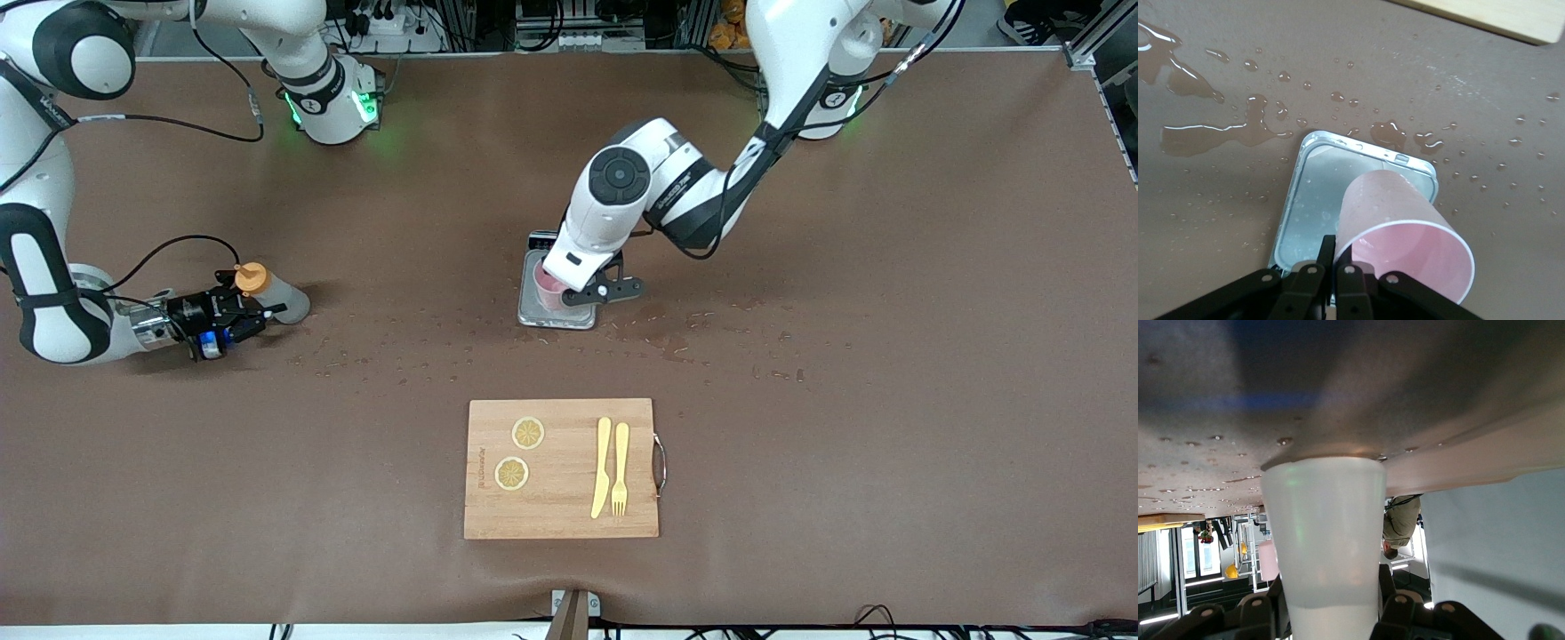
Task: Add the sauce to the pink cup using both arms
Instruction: 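Lower the cup onto the scale and open the left gripper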
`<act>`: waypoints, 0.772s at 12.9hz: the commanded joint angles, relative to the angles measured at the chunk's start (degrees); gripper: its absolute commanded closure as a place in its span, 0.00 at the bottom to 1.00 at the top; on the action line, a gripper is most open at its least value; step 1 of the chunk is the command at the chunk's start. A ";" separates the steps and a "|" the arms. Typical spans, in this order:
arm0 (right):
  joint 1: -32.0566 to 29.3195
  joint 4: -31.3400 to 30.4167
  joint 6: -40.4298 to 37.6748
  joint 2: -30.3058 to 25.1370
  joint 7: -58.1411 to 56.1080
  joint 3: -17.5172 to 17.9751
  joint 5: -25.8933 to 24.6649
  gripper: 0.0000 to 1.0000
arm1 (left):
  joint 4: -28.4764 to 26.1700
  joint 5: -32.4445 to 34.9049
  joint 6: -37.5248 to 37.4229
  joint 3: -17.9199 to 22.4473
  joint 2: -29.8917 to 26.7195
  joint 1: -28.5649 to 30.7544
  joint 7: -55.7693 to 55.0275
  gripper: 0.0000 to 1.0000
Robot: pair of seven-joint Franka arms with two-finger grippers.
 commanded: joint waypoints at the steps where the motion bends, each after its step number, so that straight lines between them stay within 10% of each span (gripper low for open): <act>1: 0.01 -0.34 -0.96 -2.02 0.98 -0.13 1.21 0.76 | 2.88 1.27 -0.48 0.46 2.41 -1.70 -4.44 1.00; 10: 5.27 0.46 -0.36 -12.29 12.40 -0.13 1.38 0.70 | 2.53 1.45 -1.71 0.37 3.73 -3.64 -7.19 1.00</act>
